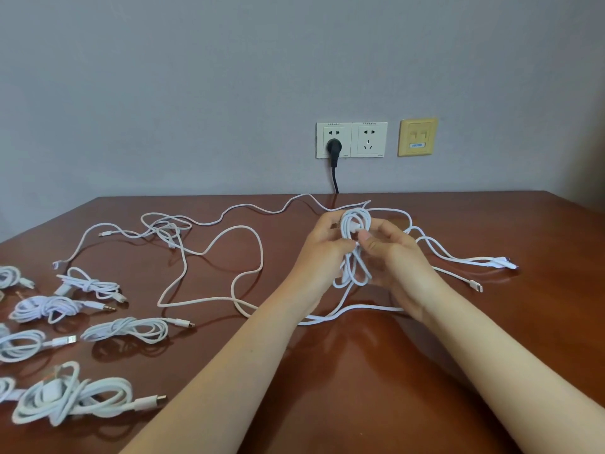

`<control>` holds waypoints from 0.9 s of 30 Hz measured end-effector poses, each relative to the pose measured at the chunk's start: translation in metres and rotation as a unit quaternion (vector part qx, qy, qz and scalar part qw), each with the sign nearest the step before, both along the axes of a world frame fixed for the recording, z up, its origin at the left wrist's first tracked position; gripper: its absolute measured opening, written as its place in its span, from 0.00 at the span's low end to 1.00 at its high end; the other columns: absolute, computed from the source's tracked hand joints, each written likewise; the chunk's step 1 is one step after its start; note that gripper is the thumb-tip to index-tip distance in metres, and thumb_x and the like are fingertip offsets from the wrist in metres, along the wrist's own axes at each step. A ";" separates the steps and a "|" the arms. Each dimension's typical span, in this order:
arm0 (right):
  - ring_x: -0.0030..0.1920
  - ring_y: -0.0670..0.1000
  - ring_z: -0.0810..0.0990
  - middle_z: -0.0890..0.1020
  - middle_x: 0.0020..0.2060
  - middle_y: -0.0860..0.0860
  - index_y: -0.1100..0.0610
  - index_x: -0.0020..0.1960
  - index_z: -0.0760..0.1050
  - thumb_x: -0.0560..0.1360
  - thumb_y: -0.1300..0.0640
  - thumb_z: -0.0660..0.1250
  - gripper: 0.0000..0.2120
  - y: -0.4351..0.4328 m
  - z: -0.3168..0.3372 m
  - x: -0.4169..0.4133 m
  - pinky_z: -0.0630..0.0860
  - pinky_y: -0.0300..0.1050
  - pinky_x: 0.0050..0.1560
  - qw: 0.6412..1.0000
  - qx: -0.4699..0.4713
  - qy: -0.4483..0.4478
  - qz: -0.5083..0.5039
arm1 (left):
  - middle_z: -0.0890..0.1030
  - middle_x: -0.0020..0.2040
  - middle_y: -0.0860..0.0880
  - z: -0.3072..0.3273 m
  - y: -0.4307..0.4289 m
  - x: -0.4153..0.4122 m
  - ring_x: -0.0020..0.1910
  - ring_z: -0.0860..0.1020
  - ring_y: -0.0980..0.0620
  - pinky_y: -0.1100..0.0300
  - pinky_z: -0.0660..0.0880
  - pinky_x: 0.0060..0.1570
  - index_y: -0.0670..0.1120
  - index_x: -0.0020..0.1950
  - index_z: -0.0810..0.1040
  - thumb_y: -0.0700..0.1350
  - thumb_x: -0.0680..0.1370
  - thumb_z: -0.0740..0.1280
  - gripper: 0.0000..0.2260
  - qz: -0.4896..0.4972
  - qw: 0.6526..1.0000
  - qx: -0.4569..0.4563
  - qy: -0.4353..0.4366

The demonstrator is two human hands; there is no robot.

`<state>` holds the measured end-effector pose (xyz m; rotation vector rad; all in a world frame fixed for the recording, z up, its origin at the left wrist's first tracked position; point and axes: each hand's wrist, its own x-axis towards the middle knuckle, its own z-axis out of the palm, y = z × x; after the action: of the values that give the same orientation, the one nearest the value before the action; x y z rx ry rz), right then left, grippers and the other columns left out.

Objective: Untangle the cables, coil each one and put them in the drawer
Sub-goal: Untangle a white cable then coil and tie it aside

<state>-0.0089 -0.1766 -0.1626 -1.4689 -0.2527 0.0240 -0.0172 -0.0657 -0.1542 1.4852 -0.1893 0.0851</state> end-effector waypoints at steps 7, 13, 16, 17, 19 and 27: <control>0.35 0.53 0.77 0.79 0.40 0.55 0.55 0.49 0.77 0.77 0.61 0.63 0.05 -0.010 0.001 0.007 0.73 0.44 0.34 0.998 -0.007 0.050 -0.028 | 0.79 0.50 0.55 -0.001 0.010 -0.001 0.48 0.78 0.60 0.73 0.74 0.47 0.50 0.56 0.74 0.36 0.77 0.65 0.12 -0.016 0.983 0.173 -0.066; 0.30 0.49 0.76 0.79 0.33 0.53 0.59 0.46 0.74 0.71 0.59 0.71 0.07 -0.002 0.001 0.008 0.72 0.41 0.31 0.996 0.023 0.079 -0.033 | 0.60 0.73 0.50 -0.002 0.016 0.000 0.71 0.62 0.51 0.58 0.61 0.68 0.52 0.76 0.54 0.40 0.78 0.63 0.29 0.048 0.892 0.412 -0.178; 0.26 0.48 0.75 0.77 0.28 0.52 0.57 0.38 0.70 0.69 0.58 0.73 0.10 0.002 -0.001 0.007 0.70 0.40 0.29 0.995 0.011 0.087 -0.038 | 0.60 0.73 0.53 0.003 0.025 0.000 0.72 0.60 0.50 0.55 0.56 0.69 0.54 0.74 0.61 0.38 0.77 0.63 0.27 0.036 0.828 0.513 -0.223; 0.28 0.49 0.75 0.78 0.29 0.53 0.58 0.38 0.71 0.70 0.59 0.72 0.09 0.003 -0.001 0.006 0.72 0.41 0.30 0.996 0.011 0.085 -0.035 | 0.60 0.74 0.54 0.004 0.028 0.000 0.71 0.59 0.51 0.56 0.54 0.68 0.55 0.72 0.64 0.38 0.77 0.63 0.26 0.032 0.812 0.539 -0.222; 0.30 0.51 0.77 0.80 0.31 0.54 0.60 0.41 0.74 0.71 0.61 0.70 0.05 0.005 0.001 0.003 0.74 0.40 0.30 0.996 0.018 0.081 -0.018 | 0.59 0.74 0.56 0.005 0.035 0.001 0.71 0.58 0.52 0.57 0.53 0.67 0.56 0.70 0.66 0.38 0.76 0.64 0.25 0.031 0.794 0.567 -0.218; 0.39 0.49 0.82 0.83 0.41 0.54 0.61 0.48 0.75 0.71 0.73 0.55 0.15 0.016 0.001 -0.002 0.77 0.38 0.43 0.990 0.071 0.089 0.085 | 0.59 0.74 0.56 0.013 0.066 0.005 0.71 0.58 0.52 0.58 0.53 0.64 0.56 0.67 0.70 0.40 0.73 0.69 0.24 0.071 0.742 0.635 -0.203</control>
<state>-0.0104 -0.1604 -0.1611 -1.2911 -0.2282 0.2677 -0.0118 0.0005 -0.1415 2.8584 -0.5621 0.4833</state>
